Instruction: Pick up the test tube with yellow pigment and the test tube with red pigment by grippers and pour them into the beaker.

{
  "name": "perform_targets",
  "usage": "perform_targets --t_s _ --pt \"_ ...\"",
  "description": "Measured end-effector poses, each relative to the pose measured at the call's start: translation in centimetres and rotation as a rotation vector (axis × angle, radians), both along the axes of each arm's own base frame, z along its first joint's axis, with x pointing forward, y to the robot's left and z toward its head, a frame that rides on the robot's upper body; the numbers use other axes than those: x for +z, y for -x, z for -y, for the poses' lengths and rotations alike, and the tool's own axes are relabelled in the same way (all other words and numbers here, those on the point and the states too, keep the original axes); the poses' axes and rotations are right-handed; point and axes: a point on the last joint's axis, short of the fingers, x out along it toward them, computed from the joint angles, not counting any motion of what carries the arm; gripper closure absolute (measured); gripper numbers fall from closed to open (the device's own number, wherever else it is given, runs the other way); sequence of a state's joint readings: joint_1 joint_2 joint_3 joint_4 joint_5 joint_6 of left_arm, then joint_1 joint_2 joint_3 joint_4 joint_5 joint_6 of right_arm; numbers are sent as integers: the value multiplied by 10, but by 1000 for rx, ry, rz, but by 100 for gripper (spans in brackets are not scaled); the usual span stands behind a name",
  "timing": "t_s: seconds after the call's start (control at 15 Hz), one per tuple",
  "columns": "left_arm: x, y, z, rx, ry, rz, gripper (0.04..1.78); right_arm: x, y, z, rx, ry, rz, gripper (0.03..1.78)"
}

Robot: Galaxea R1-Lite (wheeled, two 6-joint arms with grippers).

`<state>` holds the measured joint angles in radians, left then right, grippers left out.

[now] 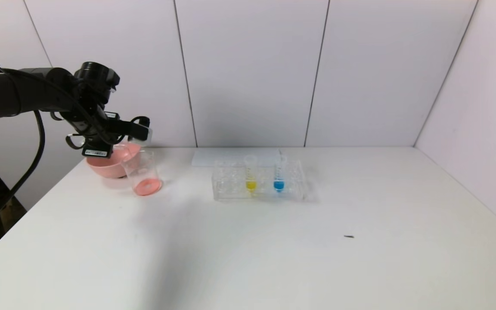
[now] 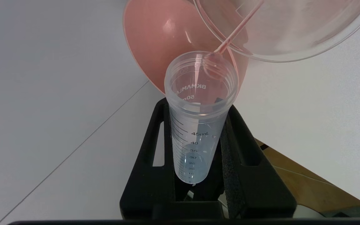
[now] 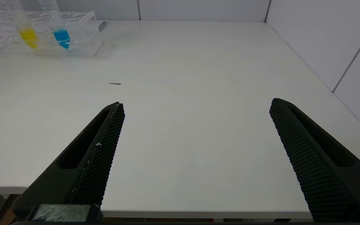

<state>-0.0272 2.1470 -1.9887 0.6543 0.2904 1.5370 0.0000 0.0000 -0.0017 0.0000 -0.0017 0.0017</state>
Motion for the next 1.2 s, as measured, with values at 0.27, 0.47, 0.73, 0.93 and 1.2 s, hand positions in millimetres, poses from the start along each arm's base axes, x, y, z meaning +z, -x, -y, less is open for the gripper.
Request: perform_targets --t_s 0.27,0.47,0.73,0.93,1.2 --pt "0 0 1 -2 -1 1 137 0 0 0 0 0 0 11" --pt "0 0 1 -3 -1 1 137 0 0 0 0 0 0 11" --pt "0 0 2 -7 -10 1 137 0 0 0 0 0 0 11" --pt "1 -1 4 -3 -30 6 137 0 0 0 0 0 0 11" --pt "1 -1 5 -16 -45 1 137 0 0 0 0 0 0 11"
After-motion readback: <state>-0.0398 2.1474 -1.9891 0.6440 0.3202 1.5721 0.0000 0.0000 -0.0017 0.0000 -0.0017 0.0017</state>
